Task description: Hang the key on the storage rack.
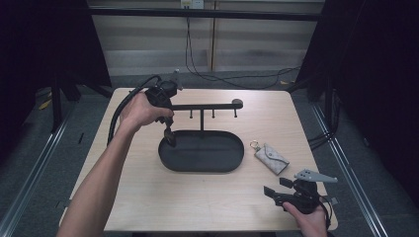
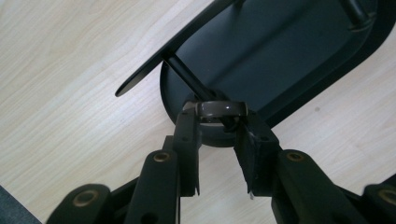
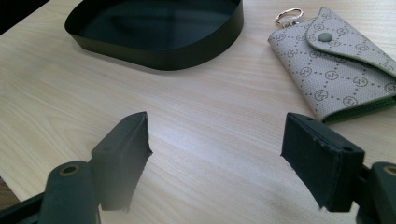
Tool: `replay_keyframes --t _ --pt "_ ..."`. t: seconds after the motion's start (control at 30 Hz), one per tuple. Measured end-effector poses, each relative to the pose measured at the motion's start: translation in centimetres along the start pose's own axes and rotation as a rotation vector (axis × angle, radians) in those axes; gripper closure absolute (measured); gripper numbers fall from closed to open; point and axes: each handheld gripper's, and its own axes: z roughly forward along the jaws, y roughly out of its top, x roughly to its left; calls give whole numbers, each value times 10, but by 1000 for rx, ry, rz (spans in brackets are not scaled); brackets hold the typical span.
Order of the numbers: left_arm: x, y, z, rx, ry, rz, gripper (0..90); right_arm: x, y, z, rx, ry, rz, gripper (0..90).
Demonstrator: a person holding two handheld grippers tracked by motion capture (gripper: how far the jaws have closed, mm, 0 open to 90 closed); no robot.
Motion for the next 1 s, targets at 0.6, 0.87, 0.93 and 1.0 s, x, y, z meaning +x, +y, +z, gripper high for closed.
replay_keyframes --t 0.6,0.87,0.93,1.0 --pt "2 -6 0 -62 -18 -33 460 0 1 2 7 -6 16 227" --pt "10 -24 2 -177 -83 -62 345 0 1 2 7 -9 17 227" --pt "11 -27 1 -193 -86 -64 327 0 1 2 8 -9 16 227" --pt "10 -33 0 -223 -91 -57 269 1 1 2 9 -11 14 228"
